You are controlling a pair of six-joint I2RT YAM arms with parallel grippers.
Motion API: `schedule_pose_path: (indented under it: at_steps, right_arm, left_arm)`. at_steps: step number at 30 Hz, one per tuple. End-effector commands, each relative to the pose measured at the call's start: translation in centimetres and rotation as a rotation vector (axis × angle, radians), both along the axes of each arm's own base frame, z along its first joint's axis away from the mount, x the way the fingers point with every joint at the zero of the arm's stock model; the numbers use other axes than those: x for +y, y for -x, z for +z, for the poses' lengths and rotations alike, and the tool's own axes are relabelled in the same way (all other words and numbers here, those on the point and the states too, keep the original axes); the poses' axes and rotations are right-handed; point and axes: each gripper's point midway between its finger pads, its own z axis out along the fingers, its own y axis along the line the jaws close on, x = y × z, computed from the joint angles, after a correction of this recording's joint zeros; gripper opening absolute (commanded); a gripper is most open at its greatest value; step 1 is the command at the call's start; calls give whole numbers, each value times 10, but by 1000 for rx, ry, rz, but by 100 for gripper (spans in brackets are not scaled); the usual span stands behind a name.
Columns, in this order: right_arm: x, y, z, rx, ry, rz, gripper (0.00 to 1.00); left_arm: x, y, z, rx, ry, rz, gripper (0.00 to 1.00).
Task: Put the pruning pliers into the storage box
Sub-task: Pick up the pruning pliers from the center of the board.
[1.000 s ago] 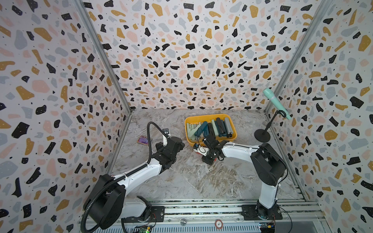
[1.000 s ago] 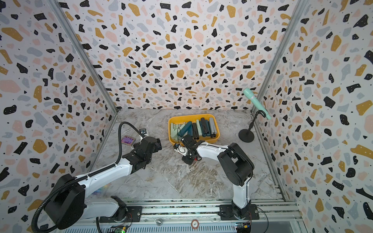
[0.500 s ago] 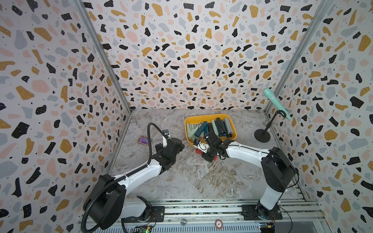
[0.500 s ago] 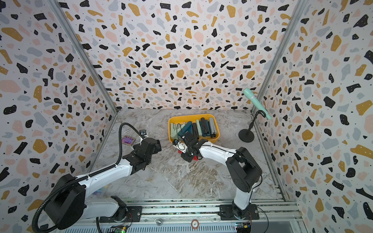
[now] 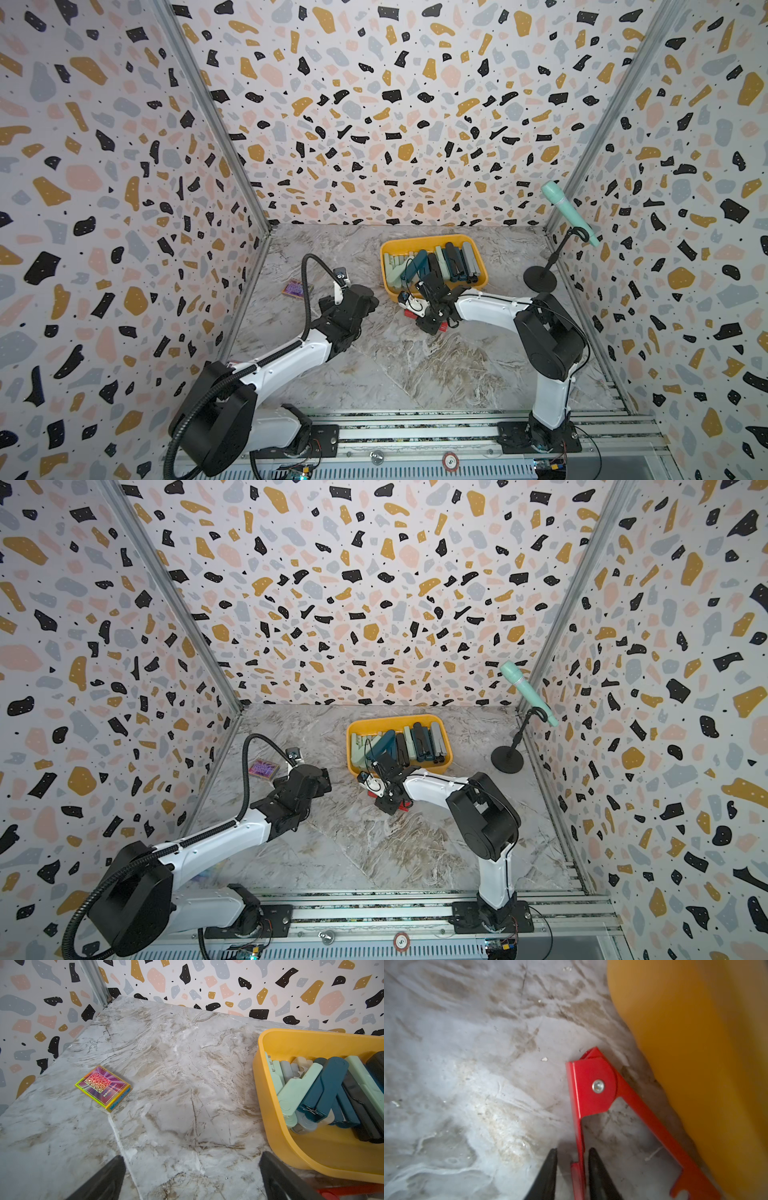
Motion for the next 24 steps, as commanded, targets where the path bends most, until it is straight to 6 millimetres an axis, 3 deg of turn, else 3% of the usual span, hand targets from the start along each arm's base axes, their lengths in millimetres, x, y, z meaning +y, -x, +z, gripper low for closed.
schedule_pose_path:
  at_steps: [1,4,9,17,20,24]
  right_arm:
    - [-2,4,1,20,24,4,14]
    - [-3,11,9,27,10,1,1]
    - [-9,29,34,21,-25,-23,0]
    - [3,30,129,-49,-275,-51,0]
    - [-2,10,155,-92,-338,-107,0]
    - [-21,-42,167,-115,-386,-300,0]
  left_arm:
    - [8,0,2,-19,2,28,100]
    - [8,0,4,-21,2,30,99]
    - [11,2,5,-28,0,39,99]
    - [10,0,6,-31,9,37,99]
    - [9,1,4,-30,16,34,100]
    - [8,0,2,-27,18,31,99]
